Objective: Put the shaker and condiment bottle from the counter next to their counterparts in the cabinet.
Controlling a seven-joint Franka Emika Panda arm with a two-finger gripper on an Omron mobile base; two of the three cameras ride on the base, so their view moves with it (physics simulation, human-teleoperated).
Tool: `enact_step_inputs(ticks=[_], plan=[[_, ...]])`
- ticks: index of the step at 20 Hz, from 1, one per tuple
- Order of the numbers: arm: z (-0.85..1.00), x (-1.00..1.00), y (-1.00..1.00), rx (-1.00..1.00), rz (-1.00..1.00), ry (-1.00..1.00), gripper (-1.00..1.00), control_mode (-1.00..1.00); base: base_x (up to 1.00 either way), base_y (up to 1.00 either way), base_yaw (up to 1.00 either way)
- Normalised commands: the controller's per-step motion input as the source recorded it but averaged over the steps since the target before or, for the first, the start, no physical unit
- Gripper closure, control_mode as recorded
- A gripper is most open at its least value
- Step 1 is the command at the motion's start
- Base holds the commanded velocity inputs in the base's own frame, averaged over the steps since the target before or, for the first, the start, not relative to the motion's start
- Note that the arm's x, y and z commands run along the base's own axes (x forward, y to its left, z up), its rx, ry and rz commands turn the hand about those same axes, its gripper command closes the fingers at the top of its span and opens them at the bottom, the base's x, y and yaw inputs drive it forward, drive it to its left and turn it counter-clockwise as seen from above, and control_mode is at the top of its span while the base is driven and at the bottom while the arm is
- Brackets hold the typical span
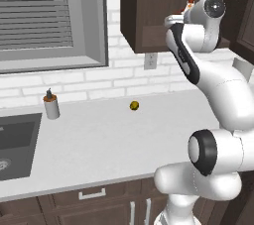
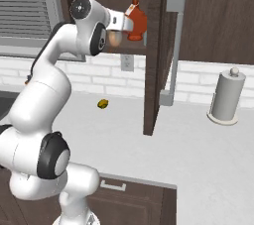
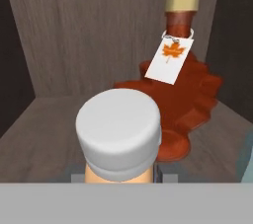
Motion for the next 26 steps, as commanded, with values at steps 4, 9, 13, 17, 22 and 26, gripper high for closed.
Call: enact_step_inputs(ticks=[4, 9, 13, 17, 22, 26], plan=[[-0.01, 0.16, 0.0, 0.01, 0.0, 0.01, 1.0, -1.0, 0.0, 0.0, 0.0], [-0.05, 0.21, 0.0, 0.02, 0.0, 0.01, 1.0, -1.0, 0.0, 0.0, 0.0], [-0.08, 0.22, 0.0, 0.02, 0.0, 0.0, 1.0, -1.0, 0.0, 0.0, 0.0], [-0.13, 0.26, 0.0, 0.01, 0.0, 0.0, 1.0, -1.0, 0.0, 0.0, 0.0], [-0.23, 0.25, 0.0, 0.0, 0.01, 0.0, 1.0, -1.0, 0.0, 0.0, 0.0], [-0.25, 0.19, -0.01, 0.0, 0.01, 0.0, 1.0, -1.0, 0.0, 0.0, 0.0]])
